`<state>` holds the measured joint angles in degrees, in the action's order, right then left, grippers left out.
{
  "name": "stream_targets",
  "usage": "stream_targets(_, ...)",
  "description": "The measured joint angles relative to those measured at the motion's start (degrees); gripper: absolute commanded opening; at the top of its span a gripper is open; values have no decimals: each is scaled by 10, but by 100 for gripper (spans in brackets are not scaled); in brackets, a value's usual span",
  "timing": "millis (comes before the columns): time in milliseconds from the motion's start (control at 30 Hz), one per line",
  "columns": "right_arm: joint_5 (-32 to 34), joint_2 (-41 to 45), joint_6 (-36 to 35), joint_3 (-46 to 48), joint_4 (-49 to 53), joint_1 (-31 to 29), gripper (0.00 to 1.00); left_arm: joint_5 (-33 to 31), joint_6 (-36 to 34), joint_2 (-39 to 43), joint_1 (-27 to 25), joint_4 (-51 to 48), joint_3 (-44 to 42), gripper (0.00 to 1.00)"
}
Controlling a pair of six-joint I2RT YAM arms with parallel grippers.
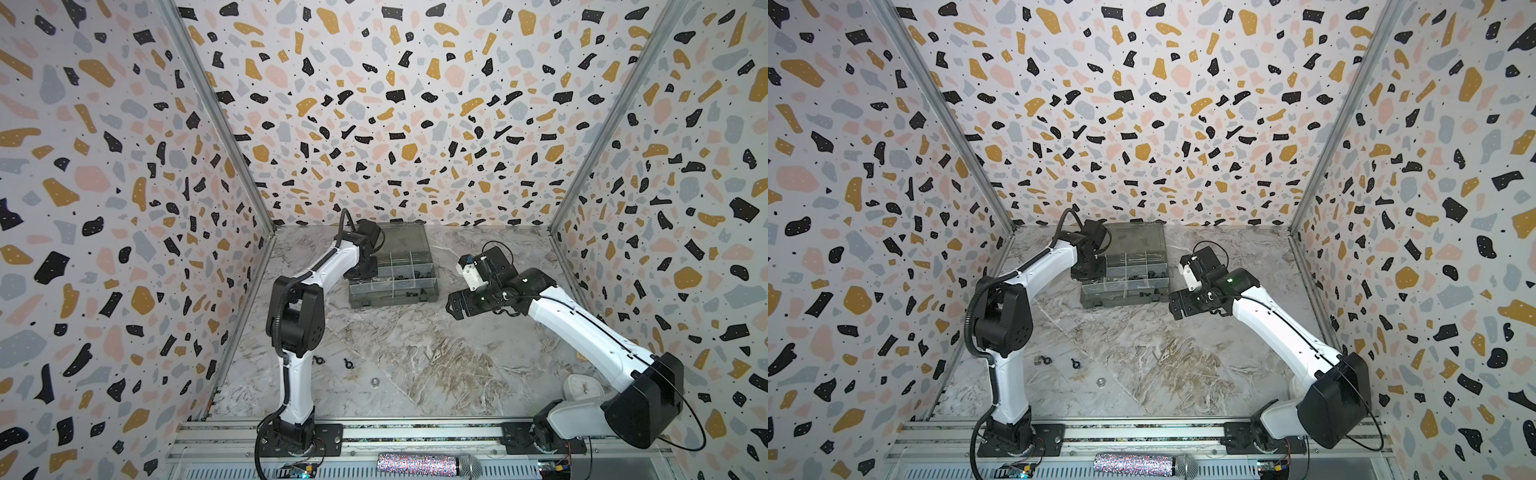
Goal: Sort the screws and nuts into containers
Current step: 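Carry the hex nut with the left gripper over the same compartment, then move the open left gripper toward a third silver hex nut near the robot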
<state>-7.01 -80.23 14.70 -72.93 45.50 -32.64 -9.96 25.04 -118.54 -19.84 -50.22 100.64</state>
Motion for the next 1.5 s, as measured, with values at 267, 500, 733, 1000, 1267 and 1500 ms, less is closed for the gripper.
stream_targets(267, -14, -58, -25, -36, -6, 23, 99, 9, -8, -43, 15, -9, 50, 56)
stream_targets(500, -27, -94, -38, -66, -6, 30, 99, 27, -12, -43, 18, -13, 54, 65)
stream_targets(733, -40, -109, -35, -82, -1, 30, 99, 50, -10, 53, 11, -6, -21, 62)
stream_targets(1000, -27, -106, 10, -83, 20, -11, 99, 88, -20, 228, -45, 27, -244, 58)
stream_targets(1267, -10, -34, 62, -41, 38, -74, 99, 114, -26, 365, -86, 31, -452, 57)
stream_targets(1500, -7, 21, 73, -2, 39, -73, 99, 129, 32, 502, -156, 68, -554, 57)
